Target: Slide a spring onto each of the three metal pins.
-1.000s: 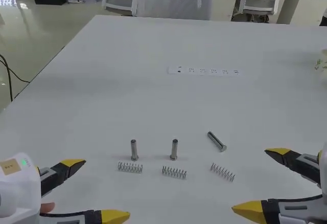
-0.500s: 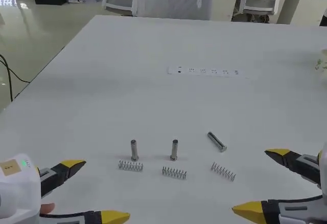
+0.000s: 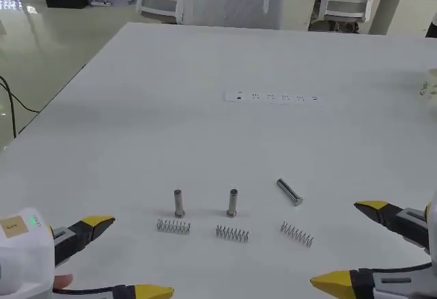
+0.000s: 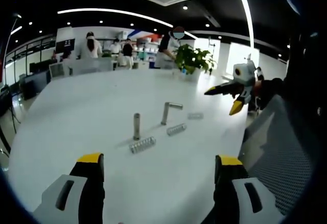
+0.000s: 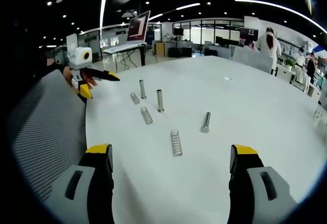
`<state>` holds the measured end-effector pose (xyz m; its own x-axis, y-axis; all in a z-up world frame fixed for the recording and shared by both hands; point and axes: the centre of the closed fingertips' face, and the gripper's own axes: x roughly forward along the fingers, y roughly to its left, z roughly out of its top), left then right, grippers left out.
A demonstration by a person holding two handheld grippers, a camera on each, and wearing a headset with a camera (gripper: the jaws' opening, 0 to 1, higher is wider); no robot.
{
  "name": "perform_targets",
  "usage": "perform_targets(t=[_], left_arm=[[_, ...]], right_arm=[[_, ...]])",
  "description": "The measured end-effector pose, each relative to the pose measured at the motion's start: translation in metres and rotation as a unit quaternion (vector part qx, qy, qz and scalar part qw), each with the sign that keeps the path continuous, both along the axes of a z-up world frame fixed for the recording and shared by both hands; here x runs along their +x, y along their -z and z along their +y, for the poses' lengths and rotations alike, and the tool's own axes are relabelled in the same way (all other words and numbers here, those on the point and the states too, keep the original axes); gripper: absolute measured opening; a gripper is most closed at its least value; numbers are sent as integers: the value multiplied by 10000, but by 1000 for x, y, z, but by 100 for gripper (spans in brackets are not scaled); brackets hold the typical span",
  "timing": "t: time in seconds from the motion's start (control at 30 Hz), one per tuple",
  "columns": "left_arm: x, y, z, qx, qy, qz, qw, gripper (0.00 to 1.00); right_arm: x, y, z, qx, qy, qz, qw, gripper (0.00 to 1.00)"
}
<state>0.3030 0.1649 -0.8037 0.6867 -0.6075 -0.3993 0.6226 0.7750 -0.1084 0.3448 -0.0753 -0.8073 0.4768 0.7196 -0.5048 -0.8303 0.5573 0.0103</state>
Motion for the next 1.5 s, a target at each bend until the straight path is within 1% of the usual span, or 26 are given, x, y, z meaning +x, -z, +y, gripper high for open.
perform_targets(t=[0.13,0.3,0.47,0.6,0.87,1.13,1.27,1.33,1.5], left_arm=[[0,-1,0,-3,3,-9,10000,86],[-1,-2,1,-2,4,-25,10000,86],[-1,-3,2,-4,0,-36,10000,86],[-2,-4,1,18,4,-41,10000,86],[-3,-6,1,21,-20,-67,10000,86],[-3,-6,2,17,-41,-69,10000,86],[-3,-6,2,24,-26,-62,10000,86],[-3,-5,2,23,-29,-62,10000,86],[-3,-5,3,20,-41,-69,10000,86]], right_arm=[[2,-2,1,-4,20,2,10000,96],[9,-6,2,22,59,-30,10000,95],[16,-11,3,-18,54,-85,9999,95],[25,-16,6,-72,14,-156,9999,95],[44,-27,20,-147,-122,-309,9993,92],[61,-29,29,-260,-226,-358,9988,89],[69,-29,33,-283,-227,-329,9988,87],[74,-27,34,-326,-233,-326,9987,86],[86,-22,37,-398,-180,-234,9988,83]])
